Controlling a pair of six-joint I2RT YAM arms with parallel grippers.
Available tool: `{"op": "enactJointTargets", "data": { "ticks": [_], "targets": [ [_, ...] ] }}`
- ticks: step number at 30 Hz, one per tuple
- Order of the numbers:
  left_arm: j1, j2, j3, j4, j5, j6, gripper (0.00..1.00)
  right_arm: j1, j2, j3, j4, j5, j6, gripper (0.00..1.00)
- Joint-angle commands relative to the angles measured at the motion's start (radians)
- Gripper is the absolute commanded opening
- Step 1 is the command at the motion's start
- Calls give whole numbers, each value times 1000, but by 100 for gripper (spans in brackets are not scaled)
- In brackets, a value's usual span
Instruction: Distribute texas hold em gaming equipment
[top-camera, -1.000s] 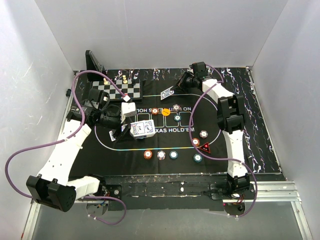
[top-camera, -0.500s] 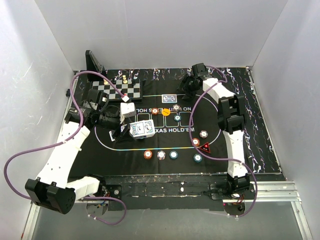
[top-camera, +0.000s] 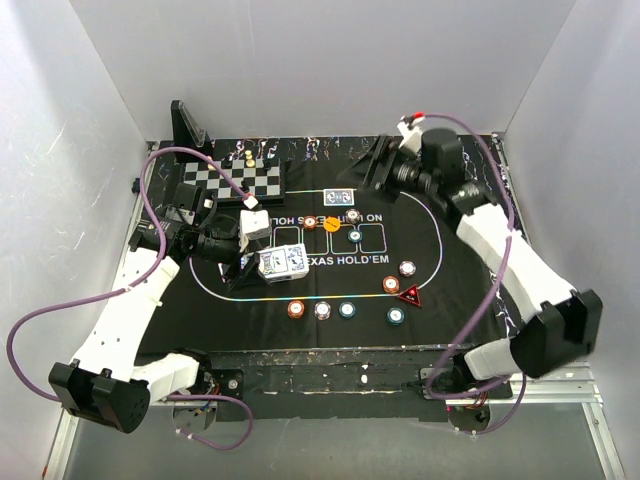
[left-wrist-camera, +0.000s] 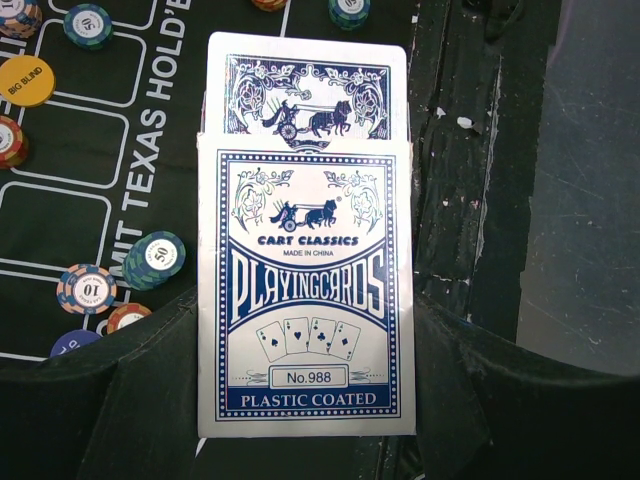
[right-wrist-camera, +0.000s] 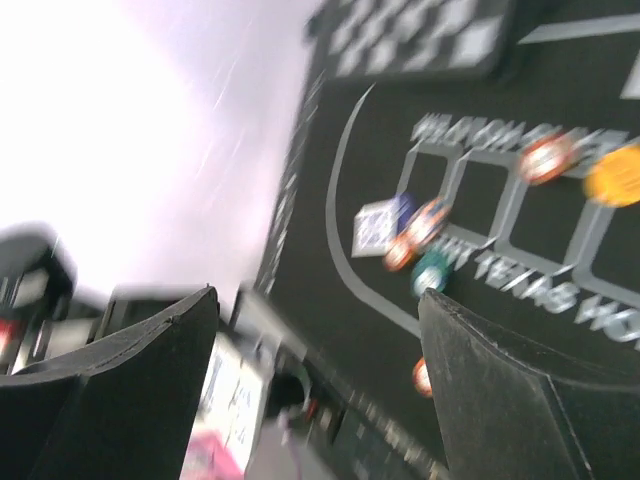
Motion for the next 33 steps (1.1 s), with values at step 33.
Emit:
{"op": "enactJointTargets", "data": {
  "ticks": [33],
  "targets": [
    [6, -63, 9, 21, 61, 32, 45, 426, -93, -380, 473, -194, 280, 69]
  ]
}}
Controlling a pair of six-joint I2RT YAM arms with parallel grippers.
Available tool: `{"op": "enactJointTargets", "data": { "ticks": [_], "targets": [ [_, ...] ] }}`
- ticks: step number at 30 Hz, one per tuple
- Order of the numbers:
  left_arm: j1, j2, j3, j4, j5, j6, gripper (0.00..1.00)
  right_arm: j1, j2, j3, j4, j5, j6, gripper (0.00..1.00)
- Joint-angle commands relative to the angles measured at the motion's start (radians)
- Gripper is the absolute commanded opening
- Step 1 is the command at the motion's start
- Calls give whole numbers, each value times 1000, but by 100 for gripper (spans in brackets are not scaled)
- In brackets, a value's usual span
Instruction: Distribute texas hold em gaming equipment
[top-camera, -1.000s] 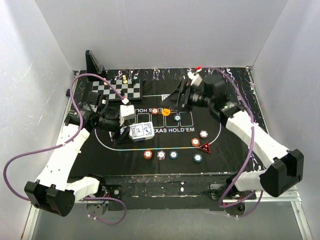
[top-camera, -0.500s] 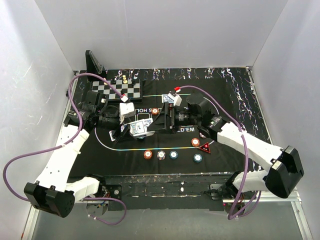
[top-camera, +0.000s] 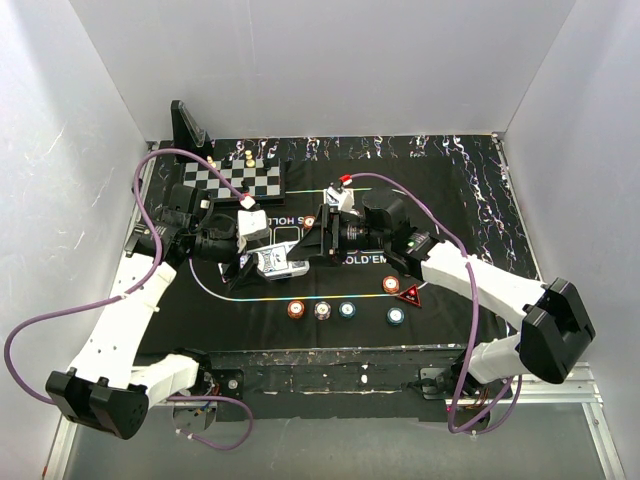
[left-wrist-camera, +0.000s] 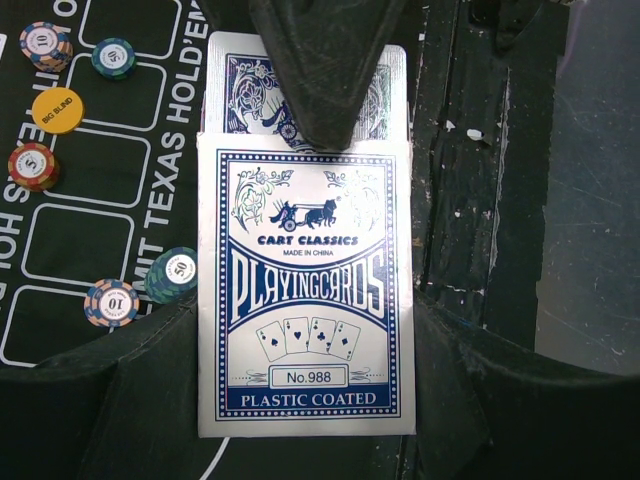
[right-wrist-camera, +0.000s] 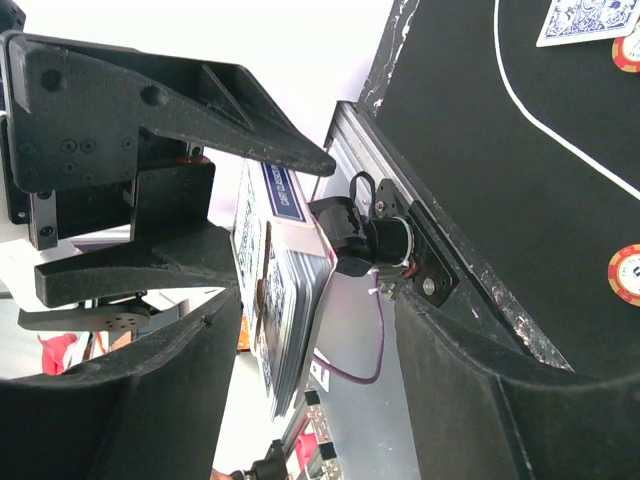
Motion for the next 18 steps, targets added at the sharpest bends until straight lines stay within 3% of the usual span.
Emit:
{"op": "enactJointTargets", "data": {
  "ticks": [1, 11, 18],
  "targets": [
    [6, -30, 12, -30, 54, 46, 45, 0, 4, 11, 80, -8, 23, 67],
    [6, -21, 15, -23, 72, 26, 45, -3, -28, -40, 108, -3, 46, 50],
    [6, -18, 23, -20, 74, 16, 45, -23, -68, -93, 122, 4, 58, 46]
  ]
}}
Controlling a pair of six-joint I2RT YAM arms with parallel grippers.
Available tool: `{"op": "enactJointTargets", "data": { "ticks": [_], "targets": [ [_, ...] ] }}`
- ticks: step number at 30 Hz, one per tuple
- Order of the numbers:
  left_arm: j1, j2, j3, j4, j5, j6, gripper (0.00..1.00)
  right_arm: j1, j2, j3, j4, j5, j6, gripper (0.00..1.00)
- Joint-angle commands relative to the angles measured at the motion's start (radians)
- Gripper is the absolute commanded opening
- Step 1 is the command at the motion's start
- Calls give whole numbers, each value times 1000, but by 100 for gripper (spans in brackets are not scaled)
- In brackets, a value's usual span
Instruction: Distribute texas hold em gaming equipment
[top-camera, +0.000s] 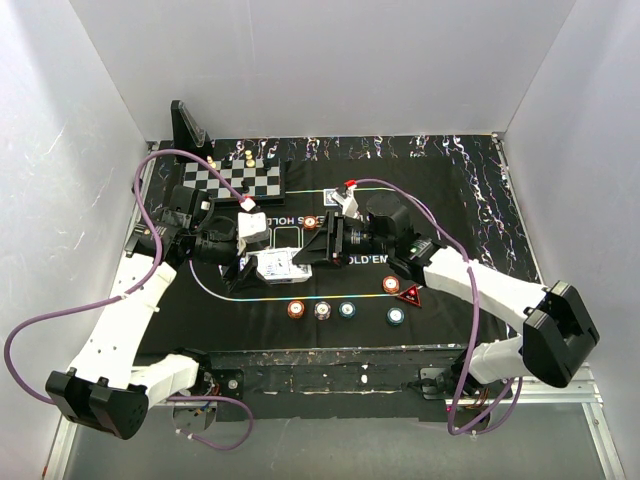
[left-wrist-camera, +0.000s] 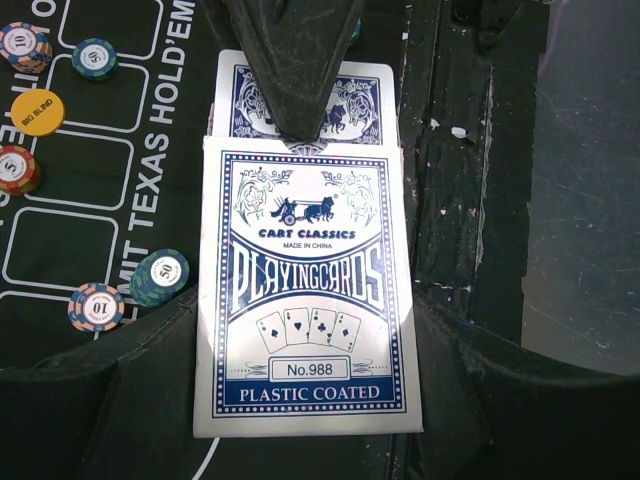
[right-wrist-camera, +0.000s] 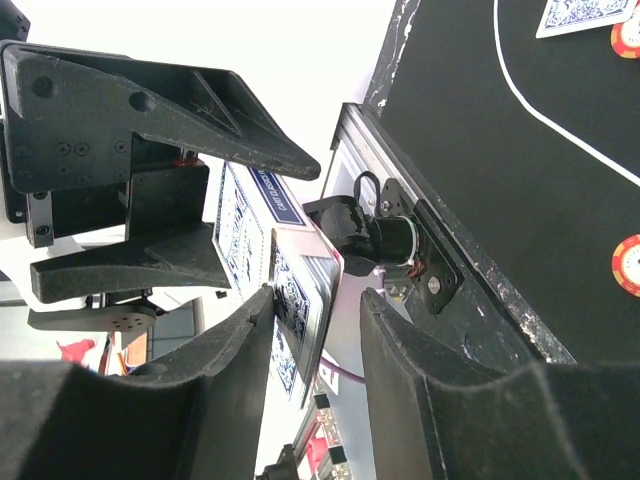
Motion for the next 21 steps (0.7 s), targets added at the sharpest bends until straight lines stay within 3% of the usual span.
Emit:
{"op": "enactJointTargets", "data": {
  "ticks": [1, 21],
  "targets": [
    [6, -15, 22, 16, 52, -10, 45, -18, -58, -34, 46, 6, 10, 46],
    [4, -21, 5, 85, 74, -86, 43, -106, -178, -106, 32, -14, 38, 44]
  ]
}}
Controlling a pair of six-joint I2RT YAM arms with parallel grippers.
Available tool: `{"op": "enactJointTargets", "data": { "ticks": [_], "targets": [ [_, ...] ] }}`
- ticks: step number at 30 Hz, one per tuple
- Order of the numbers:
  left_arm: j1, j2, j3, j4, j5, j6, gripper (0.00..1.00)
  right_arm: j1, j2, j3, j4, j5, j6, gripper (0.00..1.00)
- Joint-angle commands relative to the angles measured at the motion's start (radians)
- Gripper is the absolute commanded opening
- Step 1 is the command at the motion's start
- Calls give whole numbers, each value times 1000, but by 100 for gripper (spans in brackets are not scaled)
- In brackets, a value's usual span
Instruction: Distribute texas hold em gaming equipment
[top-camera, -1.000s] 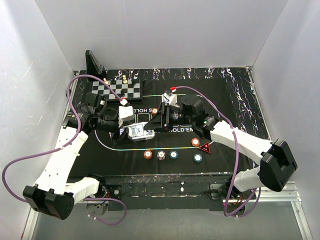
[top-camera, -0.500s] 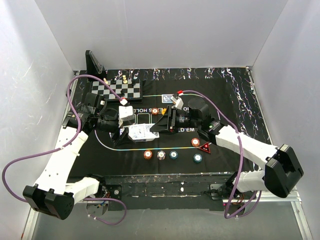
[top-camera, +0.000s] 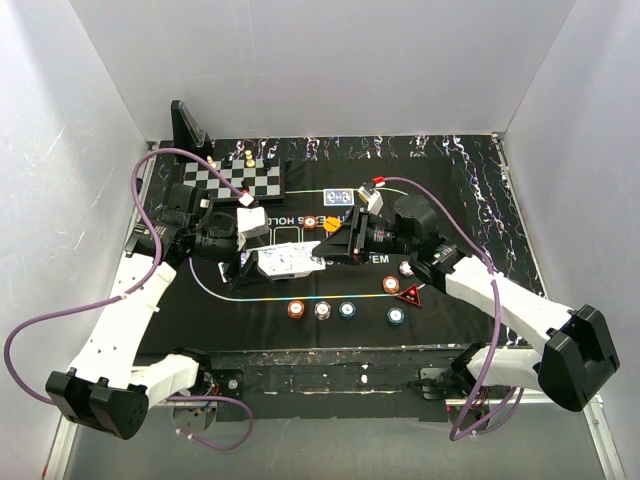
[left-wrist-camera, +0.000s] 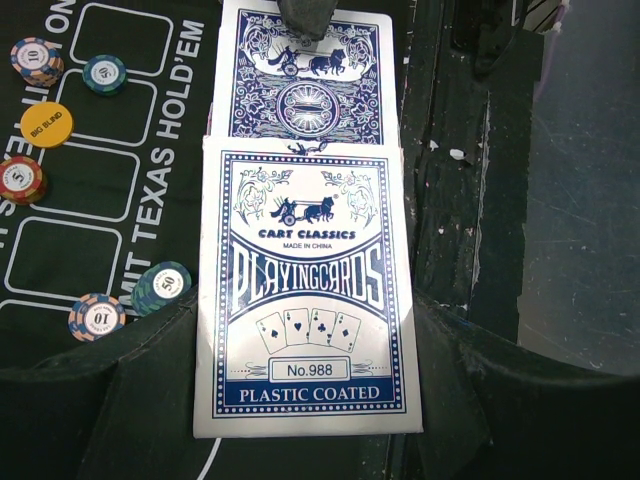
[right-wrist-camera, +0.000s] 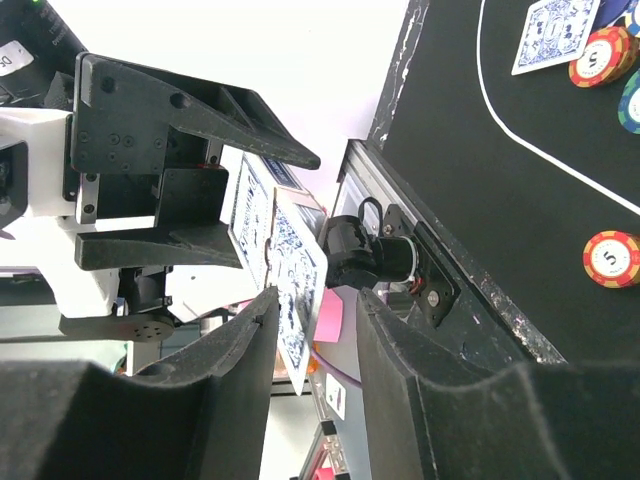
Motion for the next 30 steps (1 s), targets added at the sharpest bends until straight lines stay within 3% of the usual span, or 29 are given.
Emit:
{"op": "enactJointTargets", "data": {
  "ticks": [1, 12, 27, 30],
  "targets": [
    [6, -23, -1, 53, 60, -37, 43, -17, -42, -15, 25, -17, 15, 43],
    [4, -26, -14, 80, 66, -62, 42, -53, -75, -17, -12, -27, 9, 14],
    [6, -23, -29, 106, 90, -85, 41, -153, -154, -26, -44, -81, 39, 7],
    [7, -21, -26, 106, 90, -83, 41, -175, -164, -31, -26, -98, 70, 1]
  ]
}}
